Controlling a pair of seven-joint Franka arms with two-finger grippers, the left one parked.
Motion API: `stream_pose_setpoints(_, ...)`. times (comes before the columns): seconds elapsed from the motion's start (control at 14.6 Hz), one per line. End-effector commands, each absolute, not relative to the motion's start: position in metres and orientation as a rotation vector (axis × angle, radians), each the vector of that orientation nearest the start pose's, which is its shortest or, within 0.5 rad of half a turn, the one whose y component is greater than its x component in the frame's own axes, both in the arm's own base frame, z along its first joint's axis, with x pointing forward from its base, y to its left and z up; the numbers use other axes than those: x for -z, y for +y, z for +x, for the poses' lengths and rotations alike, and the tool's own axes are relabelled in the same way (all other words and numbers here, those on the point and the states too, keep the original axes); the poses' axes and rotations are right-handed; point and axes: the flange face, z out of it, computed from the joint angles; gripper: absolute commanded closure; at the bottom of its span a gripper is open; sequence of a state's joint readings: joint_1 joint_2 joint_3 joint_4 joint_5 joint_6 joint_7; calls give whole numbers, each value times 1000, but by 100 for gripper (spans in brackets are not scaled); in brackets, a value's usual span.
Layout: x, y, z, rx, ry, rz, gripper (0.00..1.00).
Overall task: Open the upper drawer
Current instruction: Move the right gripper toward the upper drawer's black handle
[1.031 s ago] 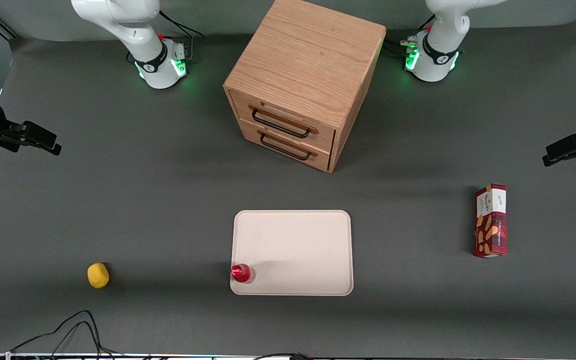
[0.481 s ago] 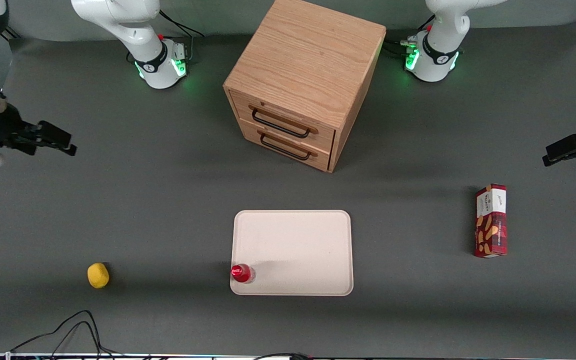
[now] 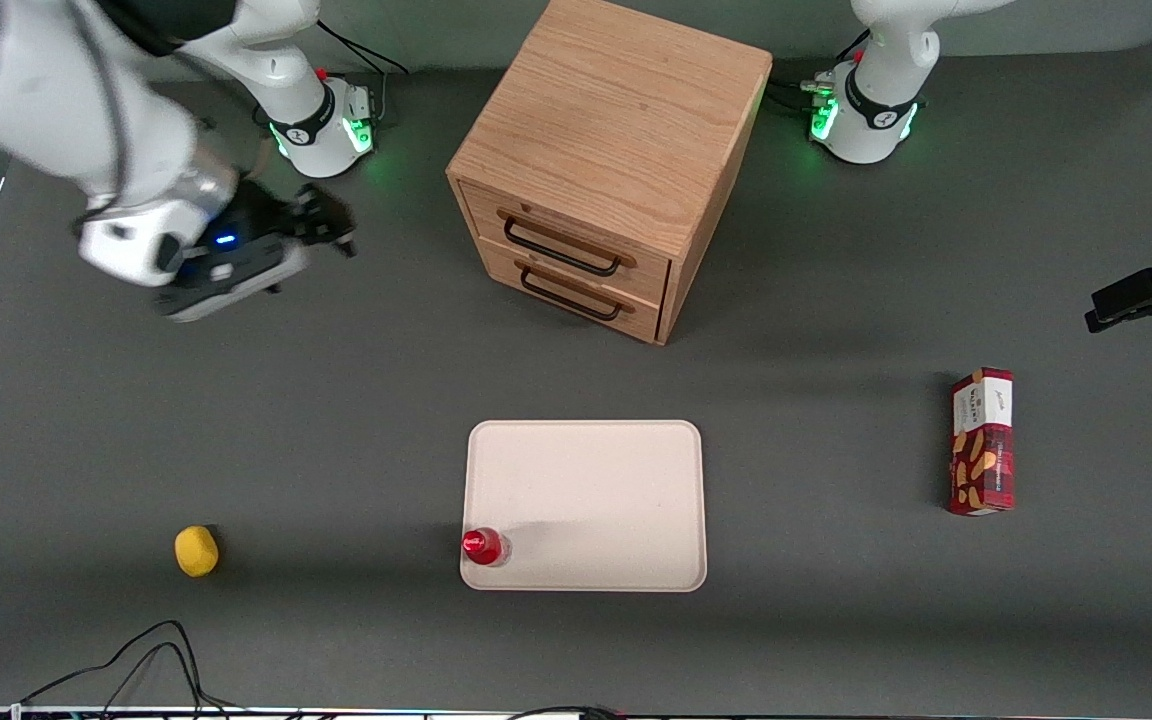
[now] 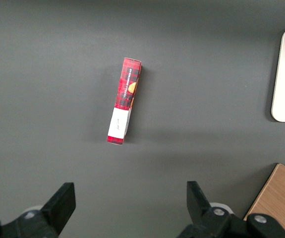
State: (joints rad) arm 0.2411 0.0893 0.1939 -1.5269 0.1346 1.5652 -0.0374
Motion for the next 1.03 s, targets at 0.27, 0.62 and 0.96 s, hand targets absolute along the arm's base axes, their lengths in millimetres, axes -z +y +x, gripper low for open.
stream_pose_setpoints(0.27,-572,395,493,-23,-1151,-2726,0)
stream_pose_setpoints(0.62,-530,438,483,-28,-1233,-2674,0)
stream_pose_setpoints(0.96,-465,453,475,-77,-1304,-2652,0)
